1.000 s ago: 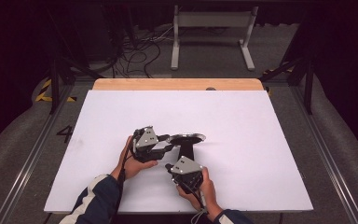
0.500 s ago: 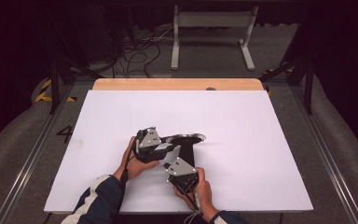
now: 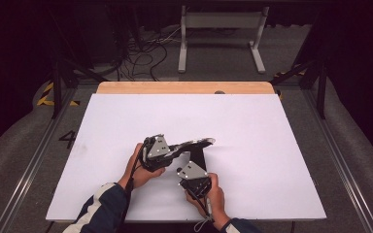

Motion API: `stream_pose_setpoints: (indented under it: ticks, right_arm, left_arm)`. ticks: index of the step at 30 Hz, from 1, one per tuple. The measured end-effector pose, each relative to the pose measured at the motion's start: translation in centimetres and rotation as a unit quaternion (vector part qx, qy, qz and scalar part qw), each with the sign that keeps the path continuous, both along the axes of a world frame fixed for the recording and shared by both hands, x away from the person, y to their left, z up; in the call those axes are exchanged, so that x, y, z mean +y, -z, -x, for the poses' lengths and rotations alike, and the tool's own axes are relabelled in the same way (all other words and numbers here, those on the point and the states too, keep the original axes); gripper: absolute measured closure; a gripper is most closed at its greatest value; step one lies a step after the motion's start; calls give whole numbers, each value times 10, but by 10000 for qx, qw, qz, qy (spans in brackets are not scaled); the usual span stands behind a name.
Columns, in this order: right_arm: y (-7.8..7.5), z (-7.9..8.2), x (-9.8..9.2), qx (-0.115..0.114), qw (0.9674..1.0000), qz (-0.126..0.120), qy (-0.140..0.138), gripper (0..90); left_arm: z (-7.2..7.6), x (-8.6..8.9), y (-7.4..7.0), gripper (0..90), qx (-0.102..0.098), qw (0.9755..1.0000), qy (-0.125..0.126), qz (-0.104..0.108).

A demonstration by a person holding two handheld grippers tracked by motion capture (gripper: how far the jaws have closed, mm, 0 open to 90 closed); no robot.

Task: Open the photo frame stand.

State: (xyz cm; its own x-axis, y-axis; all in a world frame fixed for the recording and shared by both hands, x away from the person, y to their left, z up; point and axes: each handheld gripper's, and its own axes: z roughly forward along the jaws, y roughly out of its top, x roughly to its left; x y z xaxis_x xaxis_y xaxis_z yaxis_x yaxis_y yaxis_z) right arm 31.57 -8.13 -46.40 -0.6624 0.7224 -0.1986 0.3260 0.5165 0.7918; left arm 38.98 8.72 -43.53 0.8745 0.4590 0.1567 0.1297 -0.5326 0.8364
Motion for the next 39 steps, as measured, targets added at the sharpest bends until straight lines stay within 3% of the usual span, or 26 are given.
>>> stream_pose_setpoints:
  ticks: [15,20,22,25,32,39]
  right_arm:
    - [-1,0,-1,54,9999,-65,72,900]
    - [-1,0,-1,33,9999,-121,87,900]
    - [0,-1,-1,30,9999,-97,111,900]
    - [-1,-1,-4,92,9998,-152,121,900]
    - [-5,0,-15,315,9988,-356,143,900]
    - [-7,-1,-22,401,9983,-383,151,900]
  left_arm:
    - [0,0,0,769,5,10000,21,-7]
    - [-1,1,2,763,35,10000,15,81]
    - [-1,-2,6,758,-16,10000,-54,-69]
    - [-3,-6,13,732,106,9999,-111,-60]
    - [-1,-6,12,785,39,9998,-69,-182]
    - [1,-7,10,793,22,9996,-16,-274]
